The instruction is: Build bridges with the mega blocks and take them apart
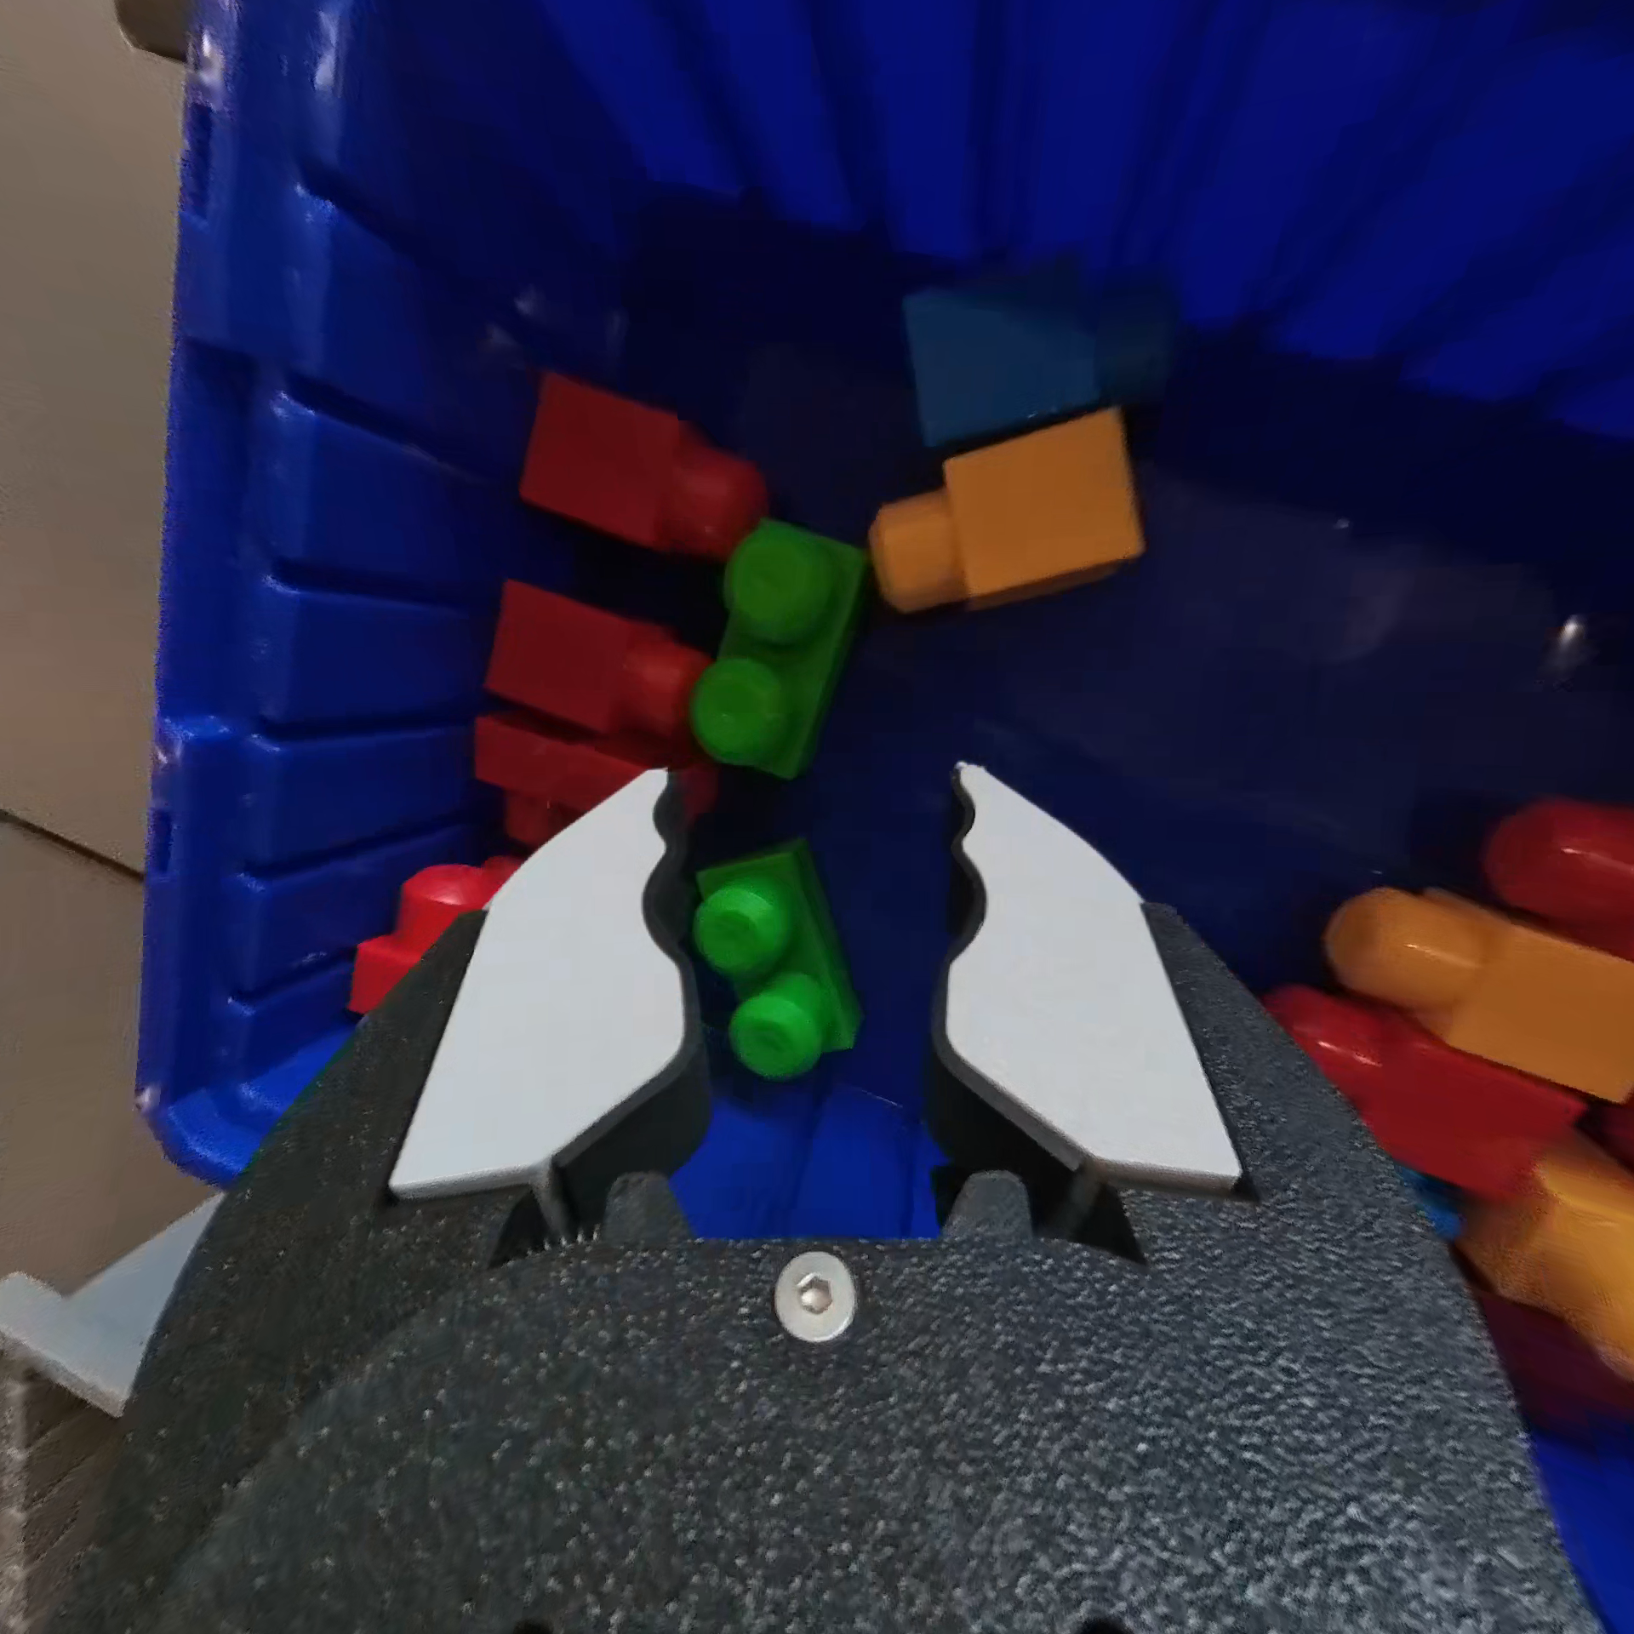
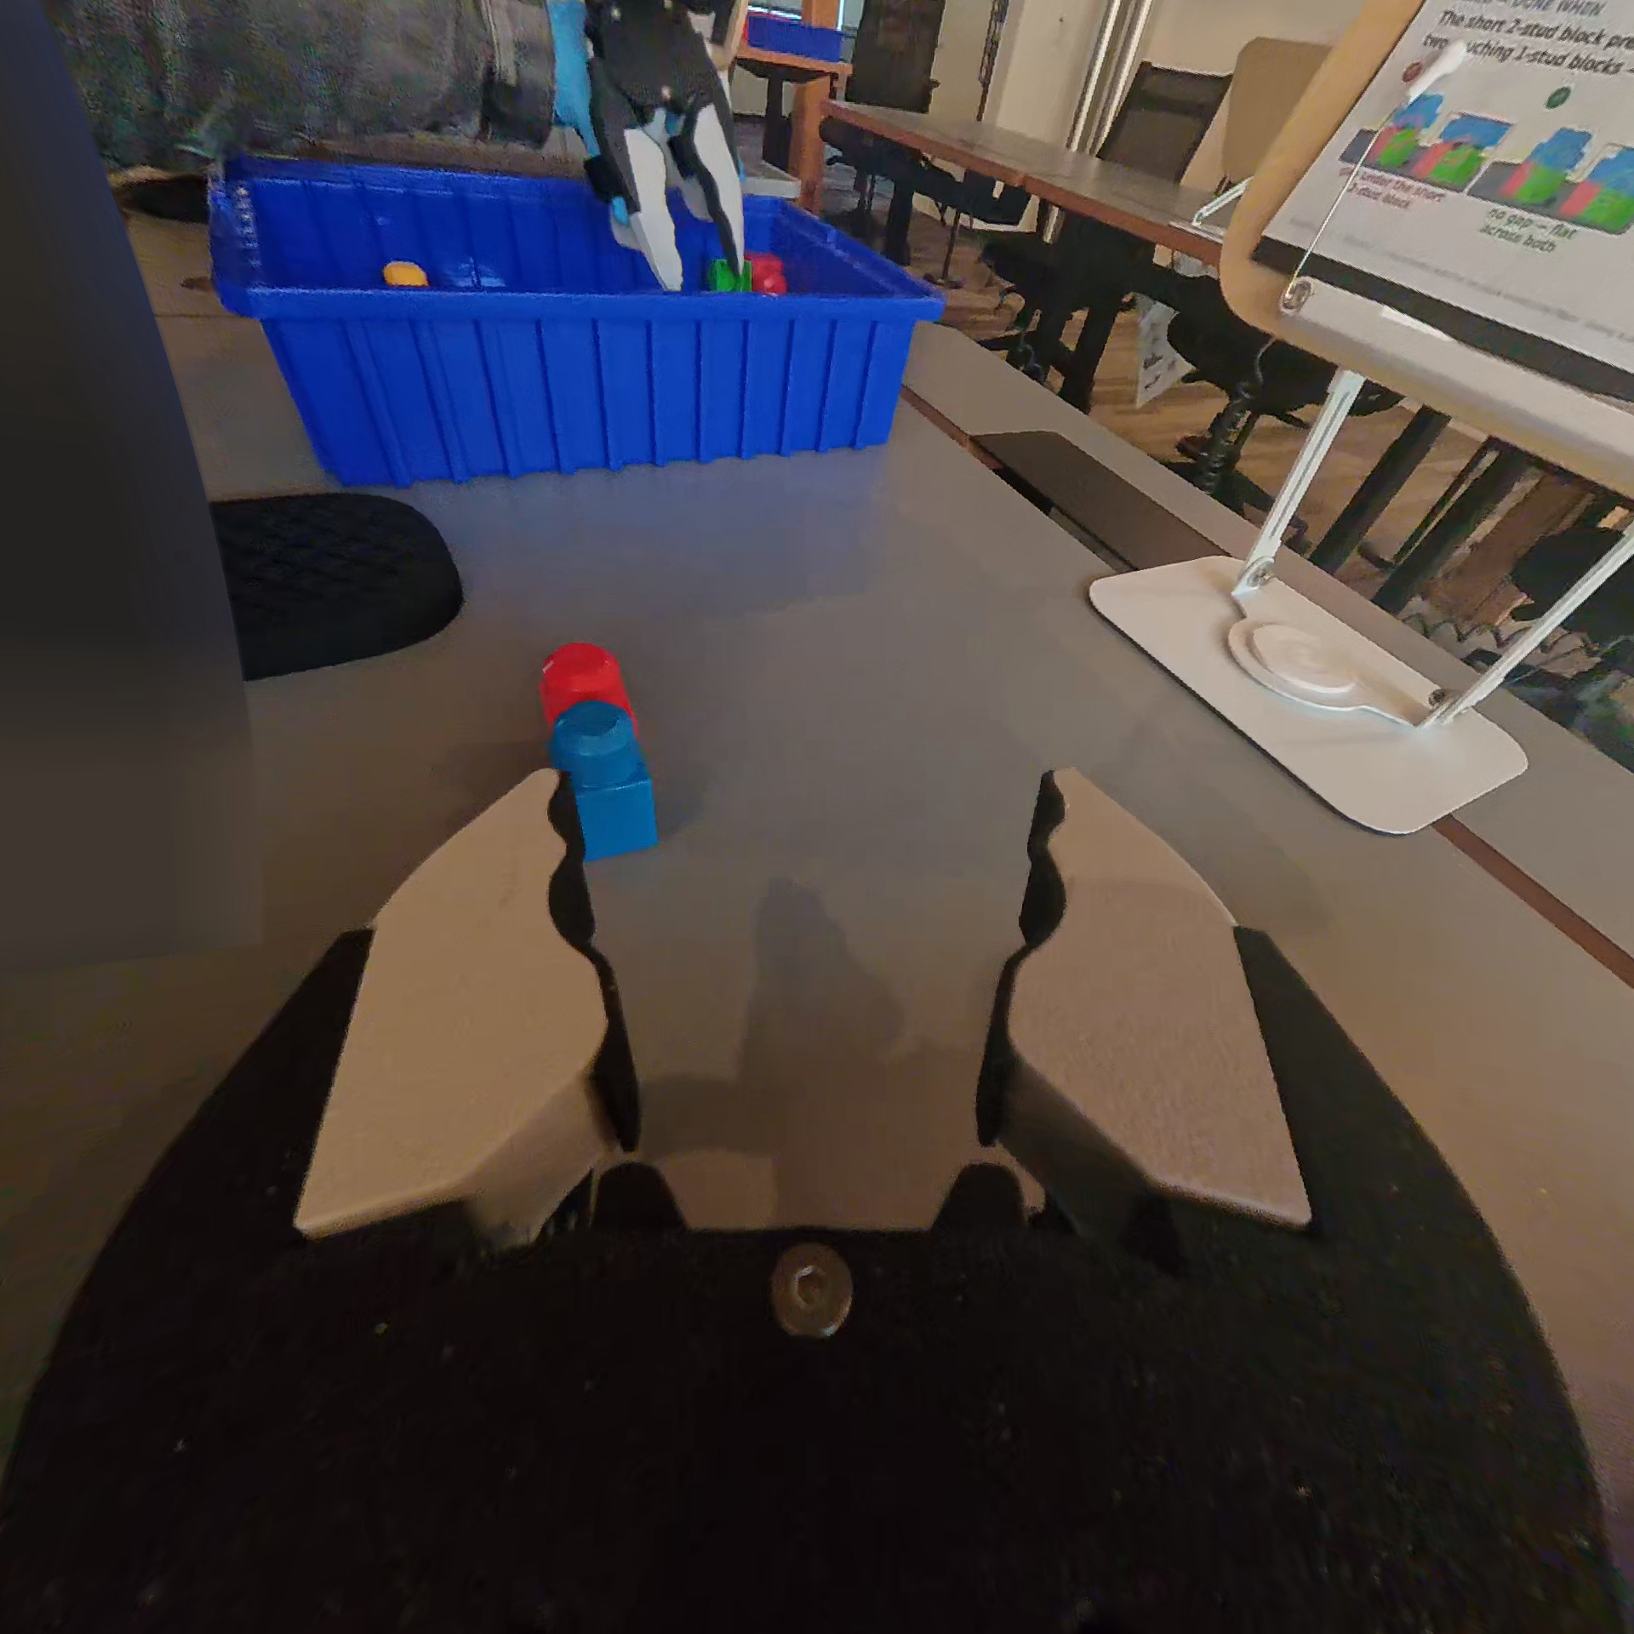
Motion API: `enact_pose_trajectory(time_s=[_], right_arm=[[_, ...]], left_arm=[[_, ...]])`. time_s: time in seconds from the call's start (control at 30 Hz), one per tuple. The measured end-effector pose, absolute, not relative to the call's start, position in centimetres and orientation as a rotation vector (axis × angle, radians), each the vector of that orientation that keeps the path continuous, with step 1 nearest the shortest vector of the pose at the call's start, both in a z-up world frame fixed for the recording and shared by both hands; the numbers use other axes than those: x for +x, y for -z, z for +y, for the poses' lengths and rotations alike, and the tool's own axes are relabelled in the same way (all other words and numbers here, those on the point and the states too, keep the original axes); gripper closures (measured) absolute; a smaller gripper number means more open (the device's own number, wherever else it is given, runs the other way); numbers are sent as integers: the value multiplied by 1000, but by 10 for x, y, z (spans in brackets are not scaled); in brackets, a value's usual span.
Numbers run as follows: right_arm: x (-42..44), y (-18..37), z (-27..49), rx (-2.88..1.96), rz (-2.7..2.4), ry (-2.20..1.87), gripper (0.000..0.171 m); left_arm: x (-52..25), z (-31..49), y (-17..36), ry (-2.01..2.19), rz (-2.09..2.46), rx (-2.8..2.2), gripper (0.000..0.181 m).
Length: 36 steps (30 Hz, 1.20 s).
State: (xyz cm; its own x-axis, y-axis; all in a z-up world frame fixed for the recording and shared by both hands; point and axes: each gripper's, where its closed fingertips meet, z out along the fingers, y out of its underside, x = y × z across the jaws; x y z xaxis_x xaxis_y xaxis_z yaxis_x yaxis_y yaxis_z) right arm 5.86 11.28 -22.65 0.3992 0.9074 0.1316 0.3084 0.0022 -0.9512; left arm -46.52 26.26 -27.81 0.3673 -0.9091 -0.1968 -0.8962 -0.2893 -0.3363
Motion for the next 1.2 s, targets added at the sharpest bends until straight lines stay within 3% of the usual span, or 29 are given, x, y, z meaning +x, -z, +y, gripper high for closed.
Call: enact_pose_trajectory(time_s=[0.57,0.8,0.97,1.2], right_arm=[[56,235,117,-1573,-1132,-649,75],[56,233,118,-1560,-1123,-642,75],[56,232,117,-1555,-1129,-643,76],[51,226,109,-1516,-1145,-664,77]], left_arm=[[-461,270,335,44,1908,-2324,142],[-450,270,335,130,1794,-2353,144],[-449,269,317,103,1665,-2323,145],[-435,249,249,164,1451,-2216,146]])
